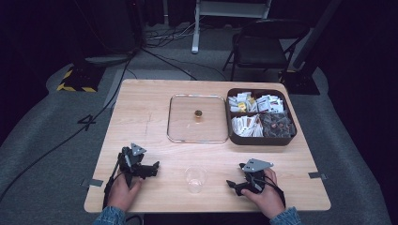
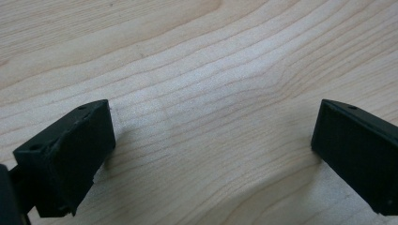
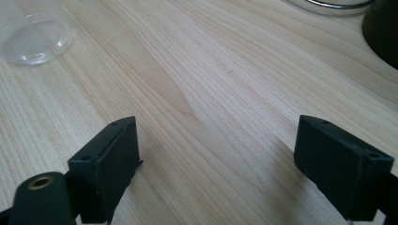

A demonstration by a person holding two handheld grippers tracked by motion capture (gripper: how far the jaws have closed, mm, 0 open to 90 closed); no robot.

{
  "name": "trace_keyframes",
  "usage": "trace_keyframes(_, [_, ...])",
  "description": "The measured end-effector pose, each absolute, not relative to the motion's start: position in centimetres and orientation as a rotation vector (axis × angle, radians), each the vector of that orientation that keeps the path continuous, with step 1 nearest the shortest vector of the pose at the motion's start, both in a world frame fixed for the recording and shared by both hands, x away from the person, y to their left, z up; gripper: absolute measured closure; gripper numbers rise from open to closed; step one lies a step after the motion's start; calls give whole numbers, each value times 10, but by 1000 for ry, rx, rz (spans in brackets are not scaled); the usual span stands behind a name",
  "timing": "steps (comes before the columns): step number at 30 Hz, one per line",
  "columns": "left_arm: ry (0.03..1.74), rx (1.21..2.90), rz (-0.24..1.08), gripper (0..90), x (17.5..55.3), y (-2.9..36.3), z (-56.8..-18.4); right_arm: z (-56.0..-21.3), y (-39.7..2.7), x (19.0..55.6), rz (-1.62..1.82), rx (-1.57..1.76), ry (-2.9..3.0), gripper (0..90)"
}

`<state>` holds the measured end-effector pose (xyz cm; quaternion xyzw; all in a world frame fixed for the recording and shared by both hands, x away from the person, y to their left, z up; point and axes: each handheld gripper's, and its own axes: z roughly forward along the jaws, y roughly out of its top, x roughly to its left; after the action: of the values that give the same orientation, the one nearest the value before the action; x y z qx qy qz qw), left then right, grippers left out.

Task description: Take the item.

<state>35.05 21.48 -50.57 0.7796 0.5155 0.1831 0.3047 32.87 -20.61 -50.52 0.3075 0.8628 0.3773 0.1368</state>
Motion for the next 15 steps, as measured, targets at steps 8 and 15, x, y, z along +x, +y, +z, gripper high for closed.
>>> trace_keyframes(8, [1365, 2066, 484, 2, 350, 215, -506, -505, -205, 326, 1088, 908, 2487, 155])
trace_keyframes(15, [1365, 2065, 485, 2, 350, 215, -506, -499, -203, 324, 1151, 896, 2508, 217])
